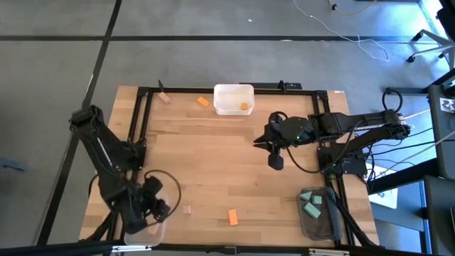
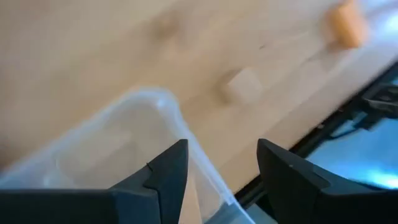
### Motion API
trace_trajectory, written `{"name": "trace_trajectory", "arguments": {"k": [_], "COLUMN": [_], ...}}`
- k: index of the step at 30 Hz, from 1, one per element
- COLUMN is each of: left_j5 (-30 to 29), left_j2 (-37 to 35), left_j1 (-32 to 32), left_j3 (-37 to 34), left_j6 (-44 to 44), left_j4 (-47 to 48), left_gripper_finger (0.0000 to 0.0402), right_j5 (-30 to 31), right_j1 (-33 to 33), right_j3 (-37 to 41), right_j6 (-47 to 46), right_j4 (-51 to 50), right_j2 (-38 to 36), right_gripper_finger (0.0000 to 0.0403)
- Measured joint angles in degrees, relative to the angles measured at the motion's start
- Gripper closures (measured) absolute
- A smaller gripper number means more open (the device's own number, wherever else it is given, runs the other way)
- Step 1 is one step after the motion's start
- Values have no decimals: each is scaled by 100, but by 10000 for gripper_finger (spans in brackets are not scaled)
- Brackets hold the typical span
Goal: Sort & place blocks by color
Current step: Put the bottom white block into the transparent bin
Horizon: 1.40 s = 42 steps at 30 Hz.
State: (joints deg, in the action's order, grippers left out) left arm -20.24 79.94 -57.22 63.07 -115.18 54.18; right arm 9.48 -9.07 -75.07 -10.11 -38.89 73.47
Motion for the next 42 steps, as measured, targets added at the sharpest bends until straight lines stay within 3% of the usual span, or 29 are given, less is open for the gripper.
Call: {"name": "trace_trajectory", "arguments": {"k": [5,10,19,25,32,42], "left_j5": [-333,-543,498,1052,1516,1451], "left_j2": [-192,-192,279,892,1524,2002], "left_j1": [607,924,1466,1629,1623,1623], "left_j3": [2,2,2,2,4,7], "left_j6": [1761,2978,5305,6029,6814,6739], "left_j4": [-439,-888,-1142,-1320,-2149,-2027], "left_gripper_finger": [218,218,218,217,217,217], "right_j5": [-160,-161,-159,-160,-160,-160], "right_j1": [133,233,298,296,296,296], "right_j3": [0,0,0,0,0,0], "right_j6": [-164,-156,169,169,166,166], "right_j4": [-22,-24,-22,-22,-22,-22], "right_j2": [0,0,0,0,0,0], "right_gripper_finger": [343,343,343,343,343,343]}}
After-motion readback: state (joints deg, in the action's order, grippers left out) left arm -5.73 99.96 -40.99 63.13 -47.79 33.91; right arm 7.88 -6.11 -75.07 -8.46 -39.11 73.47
